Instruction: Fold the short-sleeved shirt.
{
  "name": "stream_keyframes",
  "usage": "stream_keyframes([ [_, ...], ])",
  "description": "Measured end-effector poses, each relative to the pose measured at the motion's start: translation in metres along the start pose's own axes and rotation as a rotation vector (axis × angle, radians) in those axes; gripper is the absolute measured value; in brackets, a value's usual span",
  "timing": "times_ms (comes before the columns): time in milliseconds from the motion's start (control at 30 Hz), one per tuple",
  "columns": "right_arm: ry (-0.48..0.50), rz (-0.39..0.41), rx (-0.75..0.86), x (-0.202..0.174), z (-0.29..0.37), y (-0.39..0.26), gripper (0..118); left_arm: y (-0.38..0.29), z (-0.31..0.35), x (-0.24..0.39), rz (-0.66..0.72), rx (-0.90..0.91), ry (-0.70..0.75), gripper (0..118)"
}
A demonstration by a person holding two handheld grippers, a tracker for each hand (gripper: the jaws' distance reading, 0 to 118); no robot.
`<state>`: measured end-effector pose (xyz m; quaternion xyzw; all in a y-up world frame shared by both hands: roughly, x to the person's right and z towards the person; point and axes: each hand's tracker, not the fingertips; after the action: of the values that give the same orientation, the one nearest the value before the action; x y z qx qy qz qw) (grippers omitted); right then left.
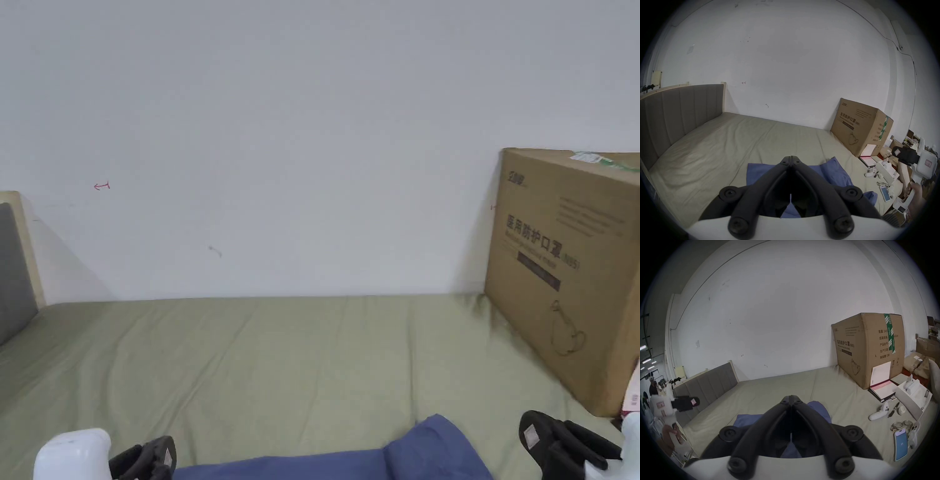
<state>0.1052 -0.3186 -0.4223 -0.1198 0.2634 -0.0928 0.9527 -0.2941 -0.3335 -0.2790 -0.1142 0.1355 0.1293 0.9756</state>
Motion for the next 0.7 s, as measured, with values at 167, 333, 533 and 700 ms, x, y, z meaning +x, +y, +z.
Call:
stream_keyframes([
  [167, 0.055, 0.042, -0.076, 0.004, -0.028, -0.002, 0, 0.035, -0.098, -0.059, 0.162, -0.339, -0.061, 0],
  [333, 0.076, -0.009, -0.186, 0.01, -0.063, -0.017, 0, 0.011, -0.213, -0.12, 0.129, -0.634, 0.038, 0],
  [533, 0.067, 0.009, -0.269, 0.014, -0.089, -0.036, 0, -0.043, -0.287, -0.167, 0.154, -0.763, 0.17, 118],
  [700, 0.083, -0.014, -0.323, 0.019, -0.106, -0.047, 0, -0.069, -0.316, -0.177, 0.127, -0.781, 0.203, 113],
])
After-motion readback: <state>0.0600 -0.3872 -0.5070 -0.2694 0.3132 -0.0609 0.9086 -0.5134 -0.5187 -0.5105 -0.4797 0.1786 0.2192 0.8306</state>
